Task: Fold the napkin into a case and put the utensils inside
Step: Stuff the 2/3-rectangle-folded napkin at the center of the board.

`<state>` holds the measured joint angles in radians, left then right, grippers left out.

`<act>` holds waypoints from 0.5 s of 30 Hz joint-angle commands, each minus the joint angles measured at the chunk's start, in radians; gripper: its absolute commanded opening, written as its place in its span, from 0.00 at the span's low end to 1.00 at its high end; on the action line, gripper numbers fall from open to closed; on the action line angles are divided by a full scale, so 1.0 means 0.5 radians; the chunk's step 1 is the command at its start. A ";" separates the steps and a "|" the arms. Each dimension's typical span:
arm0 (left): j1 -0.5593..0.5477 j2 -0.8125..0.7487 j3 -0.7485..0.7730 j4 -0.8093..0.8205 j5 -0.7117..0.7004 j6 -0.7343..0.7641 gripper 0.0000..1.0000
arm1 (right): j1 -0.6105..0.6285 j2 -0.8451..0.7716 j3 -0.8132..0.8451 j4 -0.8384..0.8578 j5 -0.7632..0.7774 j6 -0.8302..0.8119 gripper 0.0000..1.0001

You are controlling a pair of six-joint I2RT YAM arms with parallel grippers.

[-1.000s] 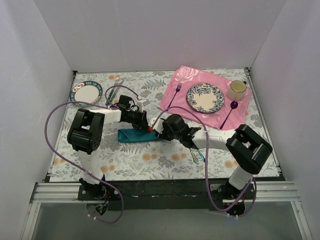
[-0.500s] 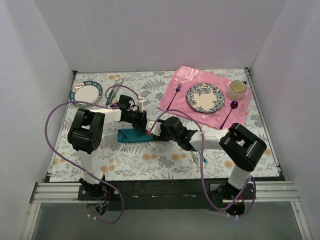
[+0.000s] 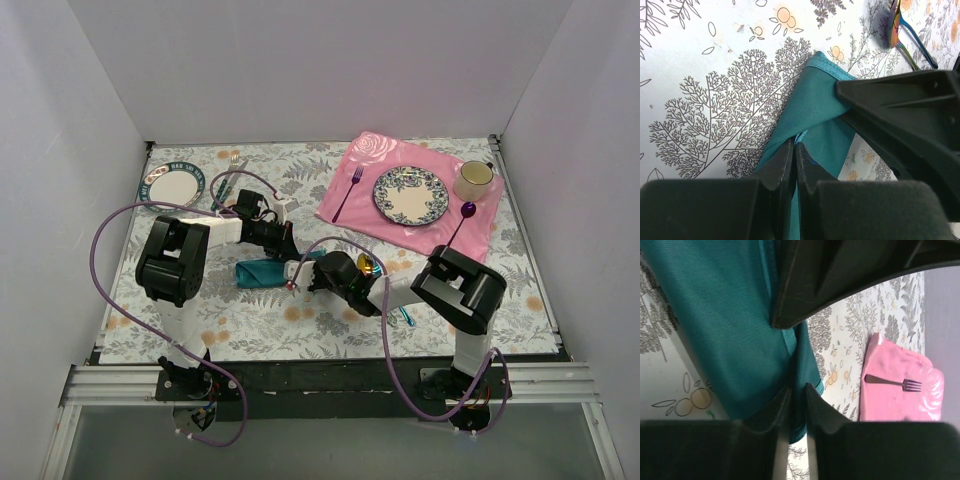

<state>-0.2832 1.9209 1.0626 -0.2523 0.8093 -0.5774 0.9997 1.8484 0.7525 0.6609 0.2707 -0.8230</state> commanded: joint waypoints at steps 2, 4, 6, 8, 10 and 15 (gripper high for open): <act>0.026 0.061 -0.008 -0.084 -0.161 0.093 0.00 | 0.044 0.067 -0.020 0.108 0.140 -0.093 0.02; 0.033 0.064 -0.008 -0.097 -0.146 0.090 0.00 | 0.047 0.074 -0.026 0.080 0.131 -0.103 0.01; 0.057 0.064 0.001 -0.112 -0.061 0.081 0.00 | 0.050 0.083 -0.051 0.135 0.140 -0.121 0.01; 0.088 0.039 0.001 -0.115 -0.023 0.047 0.03 | 0.056 0.086 -0.102 0.193 0.134 -0.170 0.01; 0.118 -0.010 -0.005 -0.112 0.038 0.032 0.15 | 0.059 0.086 -0.139 0.273 0.124 -0.219 0.01; 0.247 -0.258 -0.015 -0.142 0.145 0.108 0.45 | 0.065 0.089 -0.256 0.414 0.088 -0.308 0.01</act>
<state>-0.2207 1.9057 1.0599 -0.2890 0.8951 -0.5816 1.0321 1.8732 0.6754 0.7971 0.3096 -0.9306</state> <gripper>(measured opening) 0.395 0.032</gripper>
